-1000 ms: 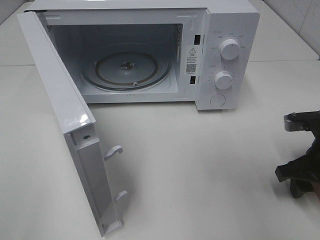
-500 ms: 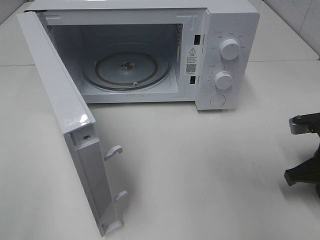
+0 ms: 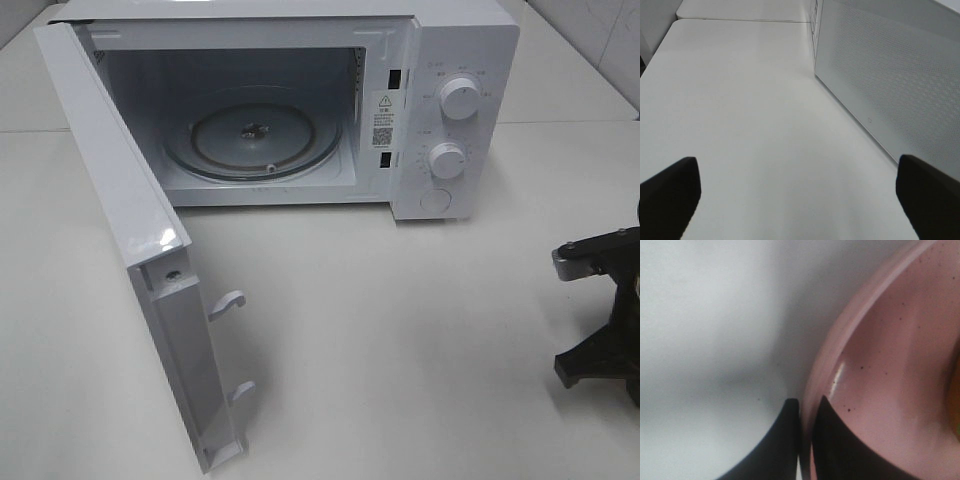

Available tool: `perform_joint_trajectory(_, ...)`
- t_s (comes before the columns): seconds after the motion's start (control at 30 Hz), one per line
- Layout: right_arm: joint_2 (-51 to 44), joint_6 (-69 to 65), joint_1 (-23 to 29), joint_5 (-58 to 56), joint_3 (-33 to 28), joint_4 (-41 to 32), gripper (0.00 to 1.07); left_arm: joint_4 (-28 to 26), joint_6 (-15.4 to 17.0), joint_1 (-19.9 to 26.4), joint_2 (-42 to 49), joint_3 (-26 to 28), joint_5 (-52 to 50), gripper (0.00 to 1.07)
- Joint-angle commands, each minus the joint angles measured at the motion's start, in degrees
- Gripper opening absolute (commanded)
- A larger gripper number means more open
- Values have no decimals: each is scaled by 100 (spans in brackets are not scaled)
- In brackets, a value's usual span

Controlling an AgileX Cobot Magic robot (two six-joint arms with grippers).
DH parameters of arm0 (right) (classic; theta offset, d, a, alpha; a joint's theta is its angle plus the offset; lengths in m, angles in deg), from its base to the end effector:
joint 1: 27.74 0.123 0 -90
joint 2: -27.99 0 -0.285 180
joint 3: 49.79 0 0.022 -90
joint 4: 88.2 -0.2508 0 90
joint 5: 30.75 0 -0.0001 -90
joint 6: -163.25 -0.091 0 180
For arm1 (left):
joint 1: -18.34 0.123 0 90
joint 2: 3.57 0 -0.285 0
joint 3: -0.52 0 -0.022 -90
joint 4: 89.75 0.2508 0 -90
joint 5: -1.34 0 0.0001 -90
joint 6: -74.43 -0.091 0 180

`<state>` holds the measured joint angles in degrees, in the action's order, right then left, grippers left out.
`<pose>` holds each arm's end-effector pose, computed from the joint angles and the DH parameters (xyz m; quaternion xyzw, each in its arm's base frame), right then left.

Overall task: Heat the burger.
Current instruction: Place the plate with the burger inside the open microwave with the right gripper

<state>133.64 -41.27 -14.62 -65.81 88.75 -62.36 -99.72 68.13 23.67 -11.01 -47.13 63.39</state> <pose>0.2315 0.0305 0.1107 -0.0877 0.9881 -0.1242 0.0228 -0.0079 -0.0147 0.2809 0.0125 0.8500 -0.0337 0.5256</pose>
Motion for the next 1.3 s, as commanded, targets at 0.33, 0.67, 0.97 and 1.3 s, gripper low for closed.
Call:
perform_joint_trajectory(0.33, 0, -361, 791, -498, 11, 304, 0, -17, 23, 17, 69, -6, -80, 98)
perform_joint_trajectory(0.67, -716, -418, 888, -819, 11, 670, 0, -17, 23, 17, 69, -6, -80, 98)
perform_joint_trajectory(0.97, -1495, -350, 888, -1404, 11, 854, 0, -17, 23, 17, 69, -6, -80, 98)
perform_joint_trajectory(1.3, -2023, -321, 888, -1782, 11, 997, 0, -17, 23, 17, 69, -6, -80, 98)
